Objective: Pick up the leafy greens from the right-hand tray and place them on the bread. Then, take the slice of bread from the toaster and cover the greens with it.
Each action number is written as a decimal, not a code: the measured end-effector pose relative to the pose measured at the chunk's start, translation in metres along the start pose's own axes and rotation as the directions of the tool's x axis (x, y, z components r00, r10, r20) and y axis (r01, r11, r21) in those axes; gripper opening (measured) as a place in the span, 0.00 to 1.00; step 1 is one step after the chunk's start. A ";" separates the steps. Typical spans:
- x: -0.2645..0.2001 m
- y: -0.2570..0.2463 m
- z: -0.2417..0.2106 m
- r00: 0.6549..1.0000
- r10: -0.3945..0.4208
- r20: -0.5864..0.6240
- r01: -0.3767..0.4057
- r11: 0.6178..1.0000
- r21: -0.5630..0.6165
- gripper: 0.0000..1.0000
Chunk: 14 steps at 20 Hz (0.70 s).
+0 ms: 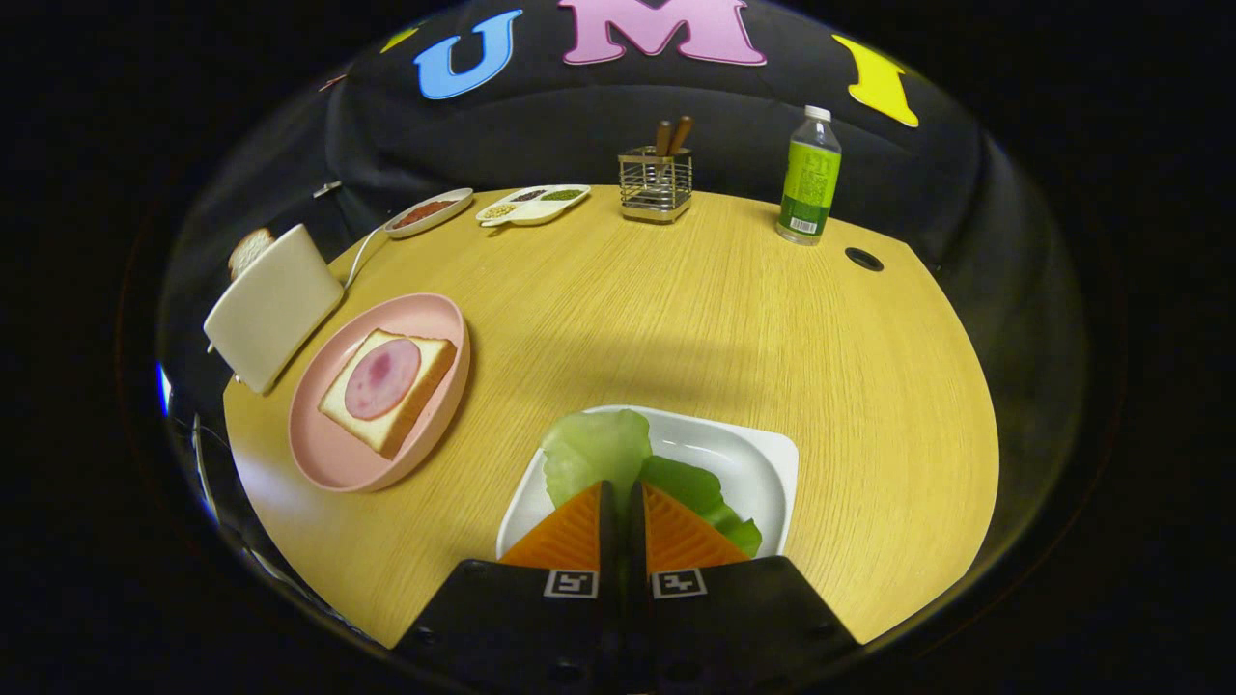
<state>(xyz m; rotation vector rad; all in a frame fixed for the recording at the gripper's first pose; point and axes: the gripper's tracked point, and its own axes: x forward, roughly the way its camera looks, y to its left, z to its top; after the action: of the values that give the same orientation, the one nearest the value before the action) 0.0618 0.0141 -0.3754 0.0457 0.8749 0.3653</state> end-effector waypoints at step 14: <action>-0.072 0.027 0.082 0.989 -0.066 0.129 0.063 0.998 0.027 0.05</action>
<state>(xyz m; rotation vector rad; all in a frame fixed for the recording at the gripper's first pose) 0.0742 0.0245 -0.2645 0.0615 0.7502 0.2884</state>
